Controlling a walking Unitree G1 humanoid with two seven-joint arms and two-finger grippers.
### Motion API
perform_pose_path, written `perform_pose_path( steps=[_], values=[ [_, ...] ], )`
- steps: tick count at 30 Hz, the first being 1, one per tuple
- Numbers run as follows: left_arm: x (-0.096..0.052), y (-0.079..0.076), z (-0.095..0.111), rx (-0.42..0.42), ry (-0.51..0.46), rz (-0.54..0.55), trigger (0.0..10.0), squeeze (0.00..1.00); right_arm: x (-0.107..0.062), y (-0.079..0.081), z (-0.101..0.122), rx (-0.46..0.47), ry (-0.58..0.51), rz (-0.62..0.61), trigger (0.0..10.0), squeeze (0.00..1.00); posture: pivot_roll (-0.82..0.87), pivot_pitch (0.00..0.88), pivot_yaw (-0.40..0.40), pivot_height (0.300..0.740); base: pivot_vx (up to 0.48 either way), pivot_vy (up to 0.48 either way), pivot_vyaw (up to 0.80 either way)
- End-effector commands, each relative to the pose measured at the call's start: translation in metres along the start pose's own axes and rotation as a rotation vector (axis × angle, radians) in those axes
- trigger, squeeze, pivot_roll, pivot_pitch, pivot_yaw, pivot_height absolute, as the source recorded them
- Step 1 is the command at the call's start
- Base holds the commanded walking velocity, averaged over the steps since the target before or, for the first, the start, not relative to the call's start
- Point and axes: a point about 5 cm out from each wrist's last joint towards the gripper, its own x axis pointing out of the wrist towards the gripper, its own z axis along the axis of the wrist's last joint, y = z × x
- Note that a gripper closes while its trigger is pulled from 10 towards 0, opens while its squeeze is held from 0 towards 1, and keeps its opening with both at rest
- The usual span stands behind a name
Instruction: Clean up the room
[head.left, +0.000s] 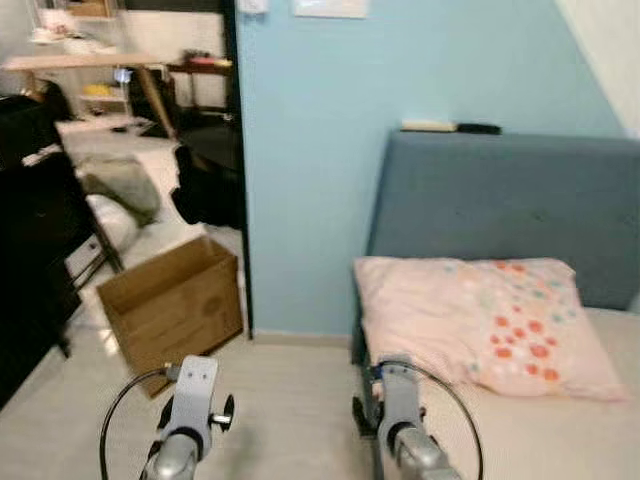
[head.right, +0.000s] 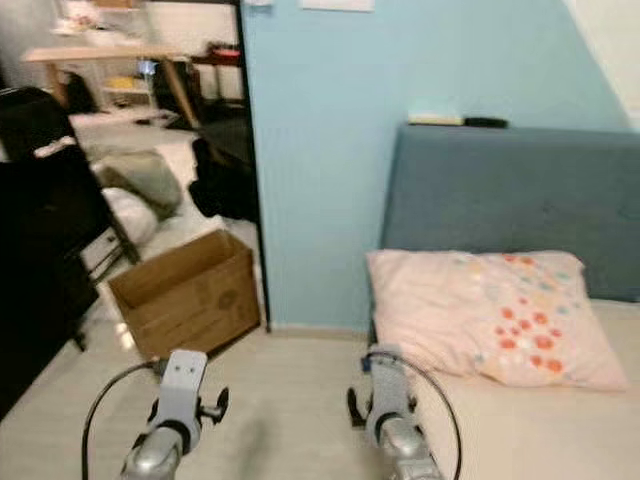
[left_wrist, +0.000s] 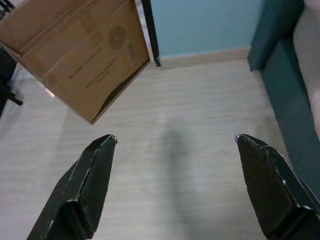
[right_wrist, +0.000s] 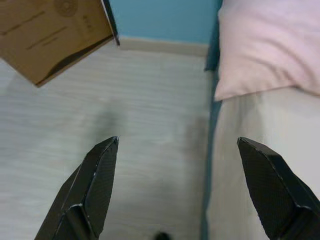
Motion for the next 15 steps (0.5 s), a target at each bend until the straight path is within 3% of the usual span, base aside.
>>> perform_pose_path(
  steps=[1, 15],
  values=[
    [-0.0002, -0.0009, -0.0011, 0.011, 0.011, -0.007, 10.0, 0.0, -0.0001, -0.0049, 0.0007, 0.001, 0.003, -0.016, 10.0, 0.0, -0.01, 0.005, -0.004, 0.74, 0.0, 0.0, -0.8],
    [-0.0005, -0.0007, -0.0019, 0.02, 0.017, -0.004, 10.0, 0.0, 0.0003, -0.0043, 0.0, 0.009, 0.016, -0.007, 10.0, 0.0, -0.01, 0.008, -0.008, 0.74, 0.0, 0.0, -0.8]
  ],
)
